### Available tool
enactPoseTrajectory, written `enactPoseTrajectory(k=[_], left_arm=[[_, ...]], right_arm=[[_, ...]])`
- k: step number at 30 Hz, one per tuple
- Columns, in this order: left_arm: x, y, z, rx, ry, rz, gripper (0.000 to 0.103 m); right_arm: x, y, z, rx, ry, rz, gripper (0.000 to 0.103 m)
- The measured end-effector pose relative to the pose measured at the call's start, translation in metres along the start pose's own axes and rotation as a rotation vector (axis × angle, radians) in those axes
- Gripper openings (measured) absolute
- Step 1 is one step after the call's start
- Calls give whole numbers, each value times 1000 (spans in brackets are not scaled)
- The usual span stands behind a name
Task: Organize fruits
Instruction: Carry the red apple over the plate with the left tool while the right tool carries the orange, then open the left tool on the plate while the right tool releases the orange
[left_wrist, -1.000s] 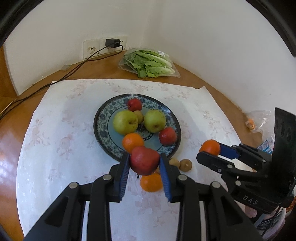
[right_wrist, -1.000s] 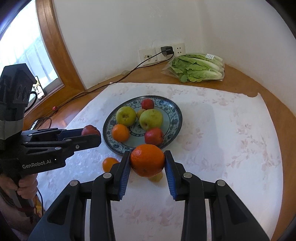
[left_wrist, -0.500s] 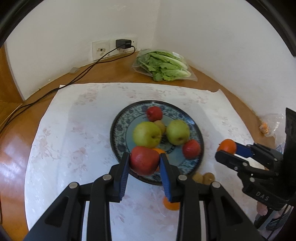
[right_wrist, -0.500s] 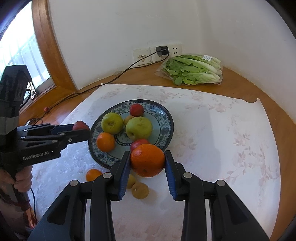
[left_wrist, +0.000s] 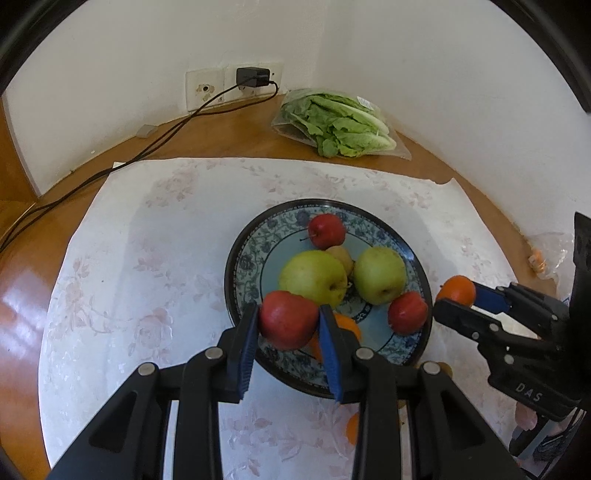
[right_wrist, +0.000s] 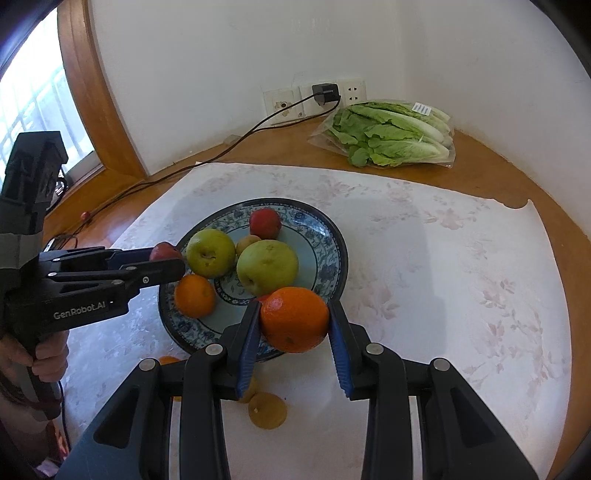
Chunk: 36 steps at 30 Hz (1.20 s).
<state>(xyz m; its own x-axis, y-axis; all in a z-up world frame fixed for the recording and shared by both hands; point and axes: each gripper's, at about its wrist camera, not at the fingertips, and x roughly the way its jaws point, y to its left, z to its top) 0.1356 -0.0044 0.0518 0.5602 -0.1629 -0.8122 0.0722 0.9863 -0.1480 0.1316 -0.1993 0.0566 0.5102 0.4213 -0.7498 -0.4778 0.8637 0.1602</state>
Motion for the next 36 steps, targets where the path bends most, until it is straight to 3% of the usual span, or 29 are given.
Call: enactPoseTrajectory(k=[15, 31, 36], left_arm=[[11, 5, 7, -16, -15, 47, 33], [11, 7, 6, -10, -28, 20, 35], [8, 3, 6, -5, -30, 9, 44]], right_arm=[[13, 0, 4, -7, -7, 1, 36], [19, -3, 6, 16, -13, 22, 37], [18, -2, 7, 7, -31, 16, 51]])
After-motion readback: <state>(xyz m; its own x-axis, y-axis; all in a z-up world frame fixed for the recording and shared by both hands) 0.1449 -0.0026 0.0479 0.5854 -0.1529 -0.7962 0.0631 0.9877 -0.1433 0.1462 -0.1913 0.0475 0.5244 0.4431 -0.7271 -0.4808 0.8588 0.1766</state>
